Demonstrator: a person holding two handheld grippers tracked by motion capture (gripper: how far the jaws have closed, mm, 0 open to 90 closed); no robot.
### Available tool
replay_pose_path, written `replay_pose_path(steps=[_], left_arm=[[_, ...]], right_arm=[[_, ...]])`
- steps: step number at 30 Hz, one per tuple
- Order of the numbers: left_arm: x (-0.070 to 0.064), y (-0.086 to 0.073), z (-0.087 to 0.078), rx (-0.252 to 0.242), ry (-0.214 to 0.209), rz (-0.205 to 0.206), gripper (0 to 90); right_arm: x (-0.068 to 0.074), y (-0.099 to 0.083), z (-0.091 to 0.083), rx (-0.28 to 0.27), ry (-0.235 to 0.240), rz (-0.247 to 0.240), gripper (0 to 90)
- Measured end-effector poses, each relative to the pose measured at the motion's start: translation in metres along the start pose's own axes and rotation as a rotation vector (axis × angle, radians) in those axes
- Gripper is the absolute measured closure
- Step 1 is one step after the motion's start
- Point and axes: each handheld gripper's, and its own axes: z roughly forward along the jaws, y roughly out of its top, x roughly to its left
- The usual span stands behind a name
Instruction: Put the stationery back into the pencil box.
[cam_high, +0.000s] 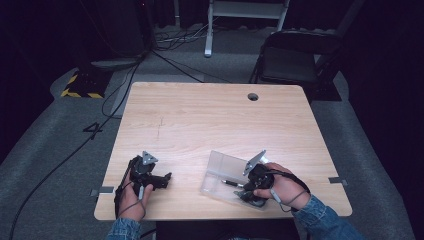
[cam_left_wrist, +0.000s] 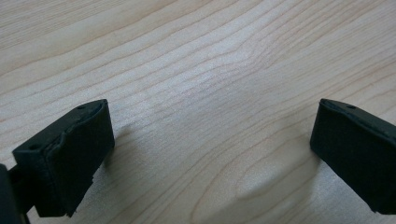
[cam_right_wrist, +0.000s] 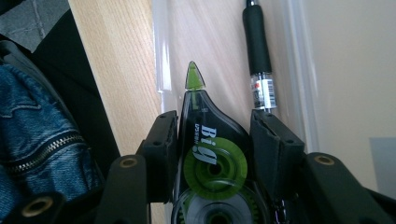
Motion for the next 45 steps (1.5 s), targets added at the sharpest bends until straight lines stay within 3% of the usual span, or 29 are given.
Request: replay_pose_path(steps=[10, 17, 26, 35, 45], left_arm=[[0.000, 0.000, 0.000, 0.000, 0.000, 0.000, 0.1], [0.000, 0.000, 0.000, 0.000, 0.000, 0.000, 0.1], [0.000, 0.000, 0.000, 0.001, 0.000, -0.002, 0.1], [0.000, 0.001, 0.001, 0.000, 0.007, -0.011, 0.0], [0.000, 0.001, 0.001, 0.002, 0.008, -0.010, 0.1]], right_arm=[[0.001, 0.000, 0.001, 0.001, 0.023, 0.005, 51.7], [0.001, 0.001, -0.008, -0.050, -0.011, 0.005, 51.2], [0.001, 0.002, -0.027, -0.152, -0.060, 0.023, 51.0], [-0.003, -0.003, -0.056, -0.311, -0.144, 0.043, 52.0], [-0.018, -0.015, -0.082, -0.389, -0.217, 0.119, 49.7]])
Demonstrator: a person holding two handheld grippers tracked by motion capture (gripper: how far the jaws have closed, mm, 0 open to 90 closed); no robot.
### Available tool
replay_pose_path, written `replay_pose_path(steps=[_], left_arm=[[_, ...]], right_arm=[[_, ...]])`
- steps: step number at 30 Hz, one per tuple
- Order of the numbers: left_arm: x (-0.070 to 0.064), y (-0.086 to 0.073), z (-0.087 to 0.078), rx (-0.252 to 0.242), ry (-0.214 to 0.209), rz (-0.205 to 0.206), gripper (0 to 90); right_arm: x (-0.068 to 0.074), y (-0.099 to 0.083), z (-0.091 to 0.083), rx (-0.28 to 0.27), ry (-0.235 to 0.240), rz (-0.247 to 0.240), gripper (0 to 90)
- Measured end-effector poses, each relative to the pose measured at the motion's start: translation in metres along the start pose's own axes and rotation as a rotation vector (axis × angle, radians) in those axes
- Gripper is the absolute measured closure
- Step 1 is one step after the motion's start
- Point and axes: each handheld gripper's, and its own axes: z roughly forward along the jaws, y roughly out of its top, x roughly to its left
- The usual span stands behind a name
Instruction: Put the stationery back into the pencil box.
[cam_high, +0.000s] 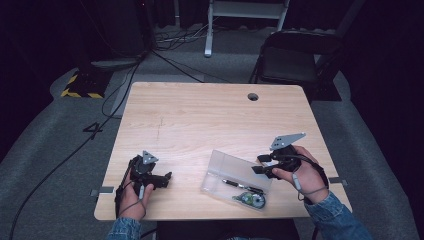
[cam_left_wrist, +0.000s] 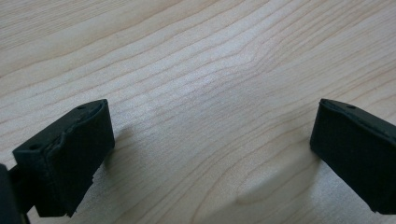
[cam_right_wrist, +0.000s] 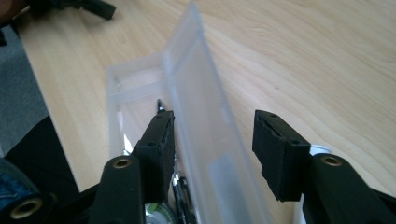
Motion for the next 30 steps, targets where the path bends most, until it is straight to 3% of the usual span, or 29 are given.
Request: replay_pose_path(steps=[11, 19, 24, 30], left_arm=[[-0.001, -0.001, -0.001, 0.000, 0.008, 0.001, 0.1], [-0.001, -0.001, -0.001, -0.001, 0.008, -0.005, 0.1], [-0.001, -0.001, -0.001, -0.002, 0.008, -0.004, 0.1], [-0.001, -0.001, -0.001, -0.002, 0.008, -0.006, 0.1]], right_arm=[[-0.020, -0.003, -0.010, -0.049, -0.089, 0.059, 45.9], [-0.042, -0.011, -0.010, -0.061, -0.204, 0.097, 46.7], [-0.054, -0.019, -0.002, -0.029, -0.243, 0.121, 47.4], [-0.064, -0.027, 0.011, 0.026, -0.254, 0.134, 47.7]])
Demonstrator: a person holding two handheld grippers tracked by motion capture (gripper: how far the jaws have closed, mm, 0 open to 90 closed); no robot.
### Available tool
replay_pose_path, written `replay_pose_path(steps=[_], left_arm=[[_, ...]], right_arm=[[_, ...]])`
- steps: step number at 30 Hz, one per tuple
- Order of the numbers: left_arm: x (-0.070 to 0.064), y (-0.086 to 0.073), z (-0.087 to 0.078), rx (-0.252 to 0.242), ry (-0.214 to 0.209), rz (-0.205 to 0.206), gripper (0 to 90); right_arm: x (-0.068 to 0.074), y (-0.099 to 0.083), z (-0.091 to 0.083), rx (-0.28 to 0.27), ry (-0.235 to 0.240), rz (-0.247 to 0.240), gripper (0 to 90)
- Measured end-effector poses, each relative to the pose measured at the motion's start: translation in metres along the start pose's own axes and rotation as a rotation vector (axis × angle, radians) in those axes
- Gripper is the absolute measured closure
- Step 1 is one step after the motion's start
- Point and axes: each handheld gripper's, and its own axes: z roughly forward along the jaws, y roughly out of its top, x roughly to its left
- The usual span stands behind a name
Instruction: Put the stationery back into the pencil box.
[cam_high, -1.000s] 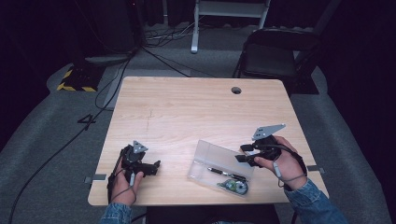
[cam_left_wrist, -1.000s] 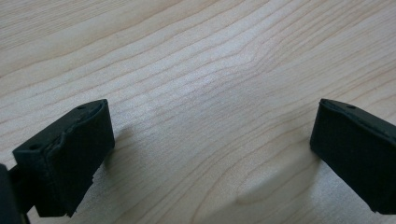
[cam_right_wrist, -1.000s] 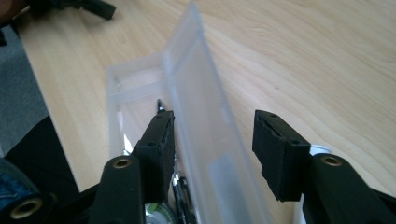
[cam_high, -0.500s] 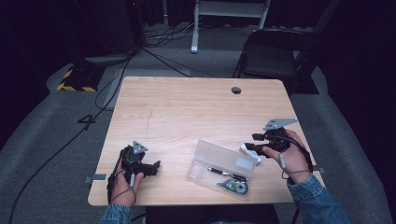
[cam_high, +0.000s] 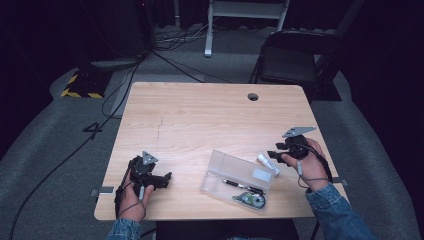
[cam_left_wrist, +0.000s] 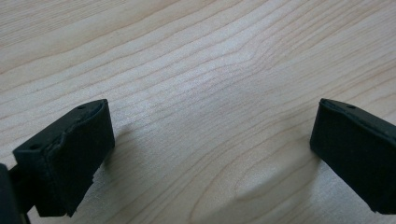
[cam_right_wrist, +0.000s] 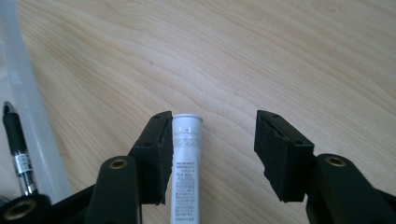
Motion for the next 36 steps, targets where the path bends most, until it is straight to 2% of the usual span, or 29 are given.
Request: replay_pose_path(steps=[10, 11, 12, 16, 20, 26, 31, 36], left_arm=[[0.000, 0.000, 0.000, 0.002, 0.000, 0.002, 0.1], [0.000, 0.000, 0.000, 0.002, 0.000, 0.002, 0.1], [0.000, 0.000, 0.000, 0.002, 0.000, 0.002, 0.1], [0.000, 0.000, 0.000, 0.001, -0.002, 0.000, 0.1], [0.000, 0.000, 0.000, 0.000, 0.000, 0.000, 0.1], [0.000, 0.000, 0.000, 0.000, 0.000, 0.000, 0.1], [0.000, 0.000, 0.000, 0.001, -0.001, -0.001, 0.1], [0.000, 0.000, 0.000, 0.001, -0.001, -0.001, 0.1]], right_arm=[[-0.001, -0.008, 0.015, 0.159, 0.033, 0.026, 50.5], [-0.001, -0.008, 0.015, 0.159, 0.033, 0.026, 50.5], [0.000, -0.011, 0.018, 0.195, 0.038, 0.028, 50.5], [0.001, -0.012, 0.019, 0.218, 0.048, 0.027, 52.6], [0.002, -0.014, 0.021, 0.264, 0.055, 0.017, 55.4], [0.004, -0.016, 0.026, 0.324, 0.063, -0.002, 63.8], [0.006, -0.018, 0.029, 0.356, 0.067, -0.022, 70.2], [0.007, -0.018, 0.030, 0.361, 0.063, -0.030, 71.1]])
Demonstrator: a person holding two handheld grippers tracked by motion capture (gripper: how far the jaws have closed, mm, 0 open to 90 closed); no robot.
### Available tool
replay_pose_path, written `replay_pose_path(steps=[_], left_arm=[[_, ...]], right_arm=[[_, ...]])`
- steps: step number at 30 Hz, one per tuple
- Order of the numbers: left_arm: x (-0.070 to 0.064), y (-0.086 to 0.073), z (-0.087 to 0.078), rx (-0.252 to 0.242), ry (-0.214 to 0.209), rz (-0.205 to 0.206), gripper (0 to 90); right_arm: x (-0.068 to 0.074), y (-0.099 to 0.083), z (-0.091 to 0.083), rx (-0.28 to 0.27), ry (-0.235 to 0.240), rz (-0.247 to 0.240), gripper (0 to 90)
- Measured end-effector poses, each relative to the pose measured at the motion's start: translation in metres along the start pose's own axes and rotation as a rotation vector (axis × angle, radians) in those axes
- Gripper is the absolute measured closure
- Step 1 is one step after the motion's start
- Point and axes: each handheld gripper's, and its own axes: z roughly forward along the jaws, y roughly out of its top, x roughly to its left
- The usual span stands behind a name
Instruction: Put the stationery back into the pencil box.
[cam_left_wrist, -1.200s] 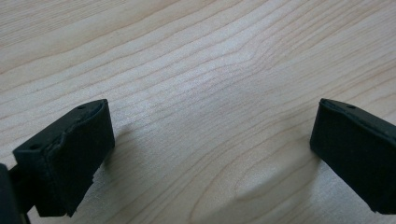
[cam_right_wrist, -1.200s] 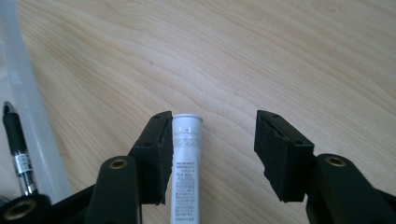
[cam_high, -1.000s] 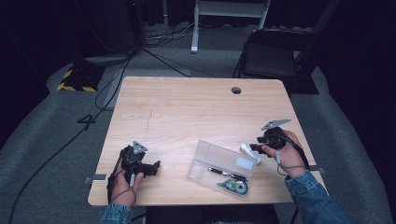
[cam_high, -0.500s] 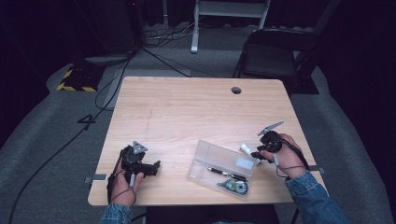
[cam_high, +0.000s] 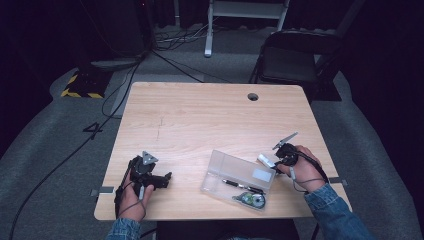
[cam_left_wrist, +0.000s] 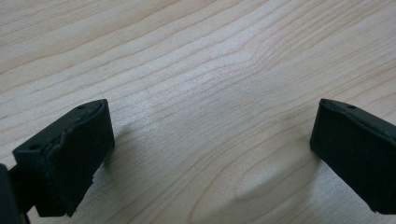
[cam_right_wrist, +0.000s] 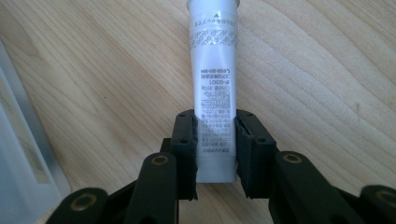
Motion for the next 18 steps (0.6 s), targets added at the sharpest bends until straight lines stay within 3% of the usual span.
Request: replay_pose_path(steps=[9, 18], left_arm=[[0.0003, 0.0003, 0.0001, 0.002, -0.002, 0.002, 0.1], [0.0003, 0.0010, 0.0010, -0.001, -0.001, -0.003, 0.1]], right_arm=[[-0.0017, 0.0001, -0.0007, 0.003, 0.010, 0.002, 71.5], [-0.0035, -0.0016, -0.0092, -0.046, -0.004, 0.009, 71.5]])
